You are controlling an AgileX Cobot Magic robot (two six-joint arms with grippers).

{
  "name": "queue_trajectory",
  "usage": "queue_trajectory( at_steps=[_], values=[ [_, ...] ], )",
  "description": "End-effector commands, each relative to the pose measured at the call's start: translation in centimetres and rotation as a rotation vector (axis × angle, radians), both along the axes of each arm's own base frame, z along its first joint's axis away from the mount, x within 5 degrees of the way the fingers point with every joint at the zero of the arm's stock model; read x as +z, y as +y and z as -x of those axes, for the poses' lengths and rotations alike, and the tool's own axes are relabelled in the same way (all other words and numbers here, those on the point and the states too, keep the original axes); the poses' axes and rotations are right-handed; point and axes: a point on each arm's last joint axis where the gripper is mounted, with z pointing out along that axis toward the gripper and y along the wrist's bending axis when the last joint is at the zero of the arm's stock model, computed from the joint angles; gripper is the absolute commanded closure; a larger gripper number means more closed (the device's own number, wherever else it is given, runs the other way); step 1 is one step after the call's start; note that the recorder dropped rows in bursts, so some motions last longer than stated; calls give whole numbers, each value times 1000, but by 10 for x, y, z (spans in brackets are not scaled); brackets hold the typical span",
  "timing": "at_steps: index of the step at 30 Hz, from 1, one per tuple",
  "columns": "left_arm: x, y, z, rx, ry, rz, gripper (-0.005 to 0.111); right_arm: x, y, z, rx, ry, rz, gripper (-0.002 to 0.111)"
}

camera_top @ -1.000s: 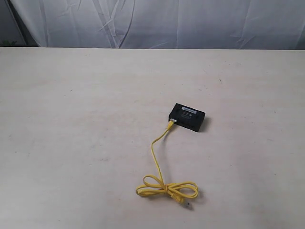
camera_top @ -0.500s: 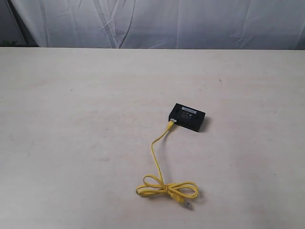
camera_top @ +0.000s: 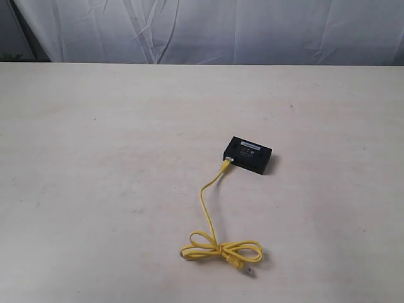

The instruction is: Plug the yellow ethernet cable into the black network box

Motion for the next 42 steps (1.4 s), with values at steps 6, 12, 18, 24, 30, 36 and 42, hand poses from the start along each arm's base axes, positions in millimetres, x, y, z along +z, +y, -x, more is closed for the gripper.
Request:
queue_trajectory(
  at_steps=[6, 12, 18, 24, 30, 36, 42],
  values=[
    [-58, 3, 0, 64, 40, 51, 107, 0, 0, 0, -5, -5, 1, 109],
    [-63, 3, 1, 63, 82, 43, 107, 0, 0, 0, -5, -5, 1, 109],
    [-63, 3, 1, 65, 82, 28, 107, 0, 0, 0, -5, -5, 1, 109],
    [-63, 3, 1, 65, 82, 28, 107, 0, 0, 0, -5, -5, 1, 109],
    [-63, 3, 1, 66, 82, 25, 107, 0, 0, 0, -5, -5, 1, 109],
    [-63, 3, 1, 66, 82, 25, 107, 0, 0, 0, -5, -5, 1, 109],
    [-63, 3, 1, 66, 82, 25, 107, -2, 0, 0, -6, 9, 2, 109]
  ],
)
